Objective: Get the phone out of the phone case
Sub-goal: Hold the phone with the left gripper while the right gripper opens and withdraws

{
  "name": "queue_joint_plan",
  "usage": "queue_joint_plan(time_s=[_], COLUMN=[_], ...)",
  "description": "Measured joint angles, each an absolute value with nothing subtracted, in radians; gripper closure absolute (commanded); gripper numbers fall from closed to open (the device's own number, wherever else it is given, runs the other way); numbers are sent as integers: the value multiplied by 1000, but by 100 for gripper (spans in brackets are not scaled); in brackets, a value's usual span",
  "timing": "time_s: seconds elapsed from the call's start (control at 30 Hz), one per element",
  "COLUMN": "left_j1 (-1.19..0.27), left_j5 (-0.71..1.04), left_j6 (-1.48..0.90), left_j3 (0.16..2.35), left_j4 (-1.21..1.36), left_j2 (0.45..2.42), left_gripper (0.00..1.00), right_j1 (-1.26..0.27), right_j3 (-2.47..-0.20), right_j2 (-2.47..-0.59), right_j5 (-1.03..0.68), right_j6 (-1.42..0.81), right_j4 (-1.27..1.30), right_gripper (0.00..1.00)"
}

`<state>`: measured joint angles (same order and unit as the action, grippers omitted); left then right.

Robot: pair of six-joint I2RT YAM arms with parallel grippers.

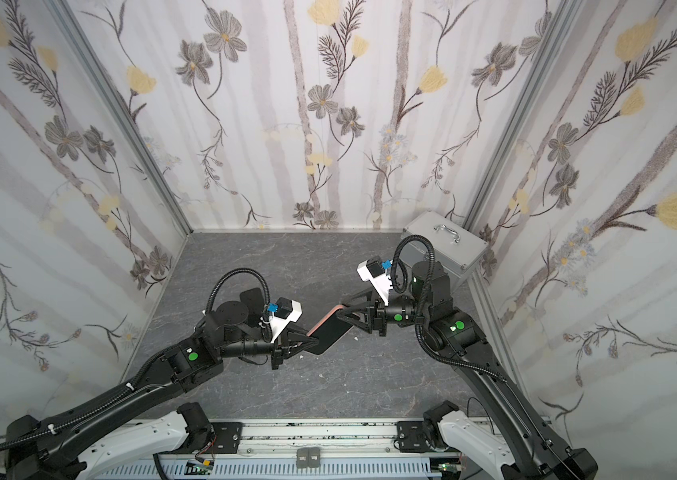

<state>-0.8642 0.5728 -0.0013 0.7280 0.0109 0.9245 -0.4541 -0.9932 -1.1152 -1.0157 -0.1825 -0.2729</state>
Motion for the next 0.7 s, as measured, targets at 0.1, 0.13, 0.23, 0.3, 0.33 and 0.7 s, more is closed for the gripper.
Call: queue_joint_plan(time_s=[0.1,0.13,0.23,0.3,0.33,0.7], left_j1=[-864,-864,-864,-864,-864,-864], left_j5=[577,577,580,580,580,548], left_j6=[0,0,-1,-1,-1,43], left_j3=[728,728,725,722,720,719], left_j4=[11,10,9,6,3,-34], left_j2=[925,926,927,928,928,925], left_gripper=[100,100,100,100,100,100], right_j1=[-454,-454,-454,-454,-454,-452], right_j3=[-993,-993,-992,-991,-991,-963], right_j2=[-1124,-1127,-1137,-1144,-1148,-1176], right_j5=[-1021,-1022,-1036,-1045,-1050,-1091], right_j6=[-199,-200,-199,-200,-200,-220], right_j4=[-262,-261,-255,-251,-250,-202], right_gripper=[67,69,72,74,75,81])
